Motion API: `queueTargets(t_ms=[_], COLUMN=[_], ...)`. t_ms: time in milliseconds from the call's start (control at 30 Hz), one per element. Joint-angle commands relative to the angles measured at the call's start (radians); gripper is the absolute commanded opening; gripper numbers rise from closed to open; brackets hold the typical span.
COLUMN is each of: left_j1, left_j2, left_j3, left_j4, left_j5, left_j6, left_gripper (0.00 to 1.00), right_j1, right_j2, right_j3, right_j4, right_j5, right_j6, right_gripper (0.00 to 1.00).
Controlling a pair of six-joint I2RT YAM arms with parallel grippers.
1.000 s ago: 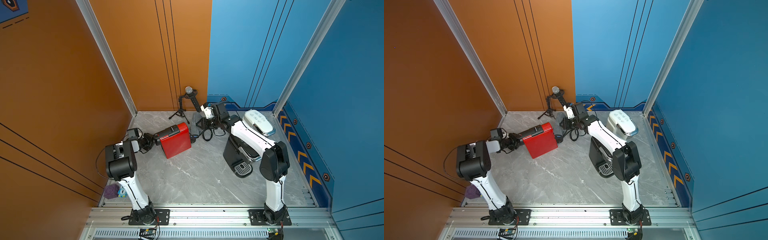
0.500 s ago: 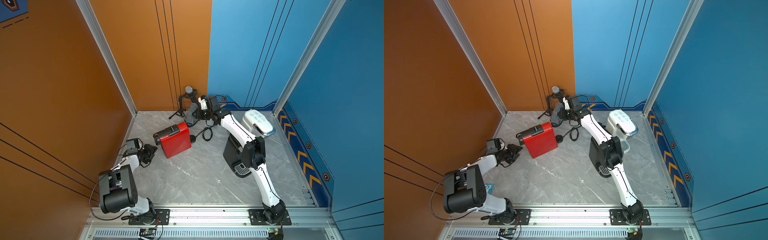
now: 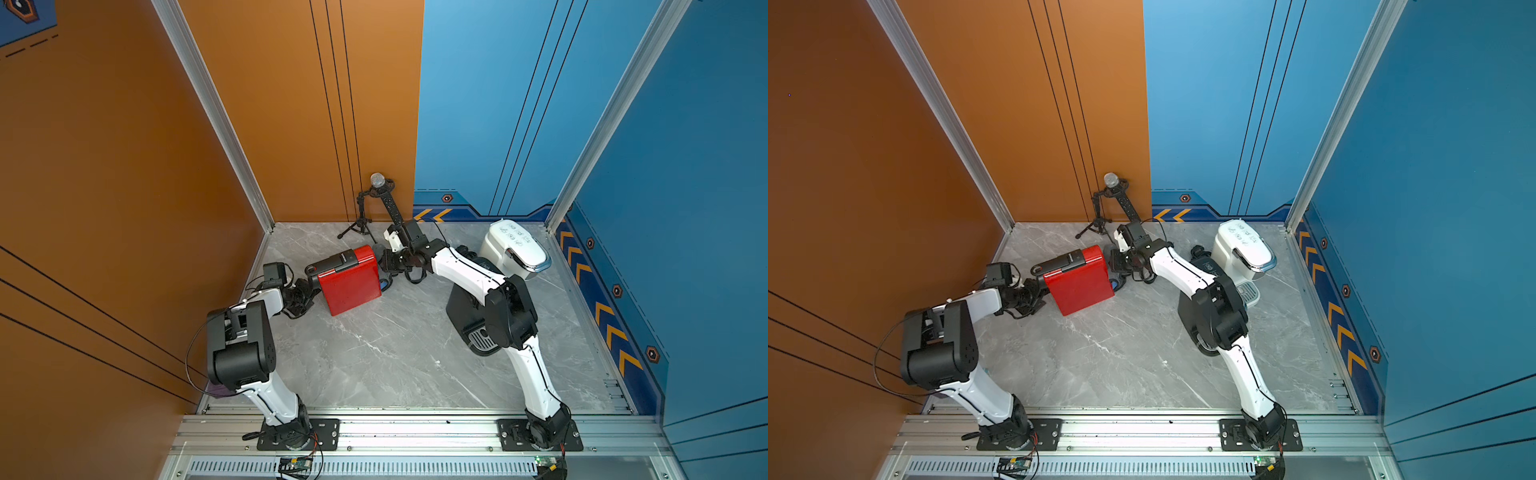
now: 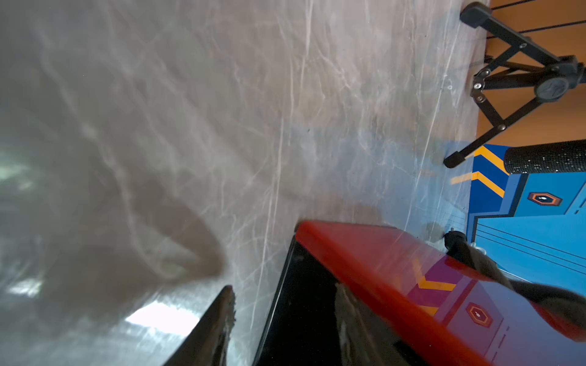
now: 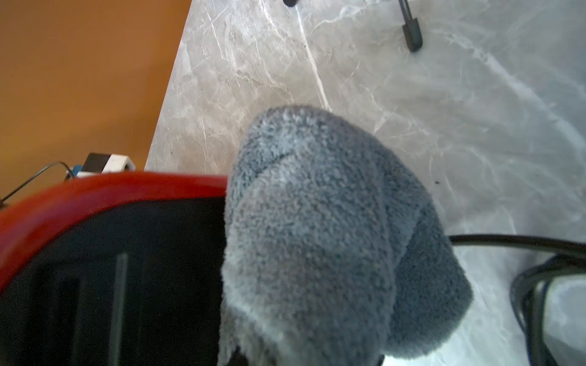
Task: Wipe the surface of a coffee machine
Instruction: Wipe the dirt from the surface of the coffee machine.
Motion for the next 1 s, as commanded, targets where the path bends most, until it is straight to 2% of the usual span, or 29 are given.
queueTargets(t_ms=[0,100,233,367,533,700,967], left_j1=[-0.001,-0.001,-0.007,-0.005,-0.001,0.003,0.003], left_j2=[0.014,0.031,0.026,0.009,-0.011,-0.032,-0.055], left_j3=[0.076,0.084,0.1,0.056,0.021,0.009,0.002], left_j4=[0.01,0.007,0.007,0.007,0.001,-0.007,-0.022], left_j5=[-0.005,-0.001,0.0,0.006,0.012,0.01,0.012], left_j6=[0.01,0.01,0.011,0.025,0.038,0.046,0.055], left_gripper=[0.53,0.53,0.53,0.53,0.53,0.53,0.53], right_j1=[0.086,0.096,0.062,0.005,-0.003,0.043,0.038], right_j2=[-0.116,-0.129,-0.137,-0.097,-0.017,0.044,0.049], right_j3=[-0.041,-0.037,0.017,0.128,0.215,0.164,0.039], right_j4=[0.105,0.104,0.078,0.061,0.008,-0.055,0.008], right_j5=[-0.115,-0.132,-0.071,-0.105,-0.13,-0.081,-0.028], right_j6=[0.021,0.017,-0.003,0.009,0.009,-0.037,-0.007], right_gripper=[0.14,0.15,0.14,0.15,0.15,0.15,0.14])
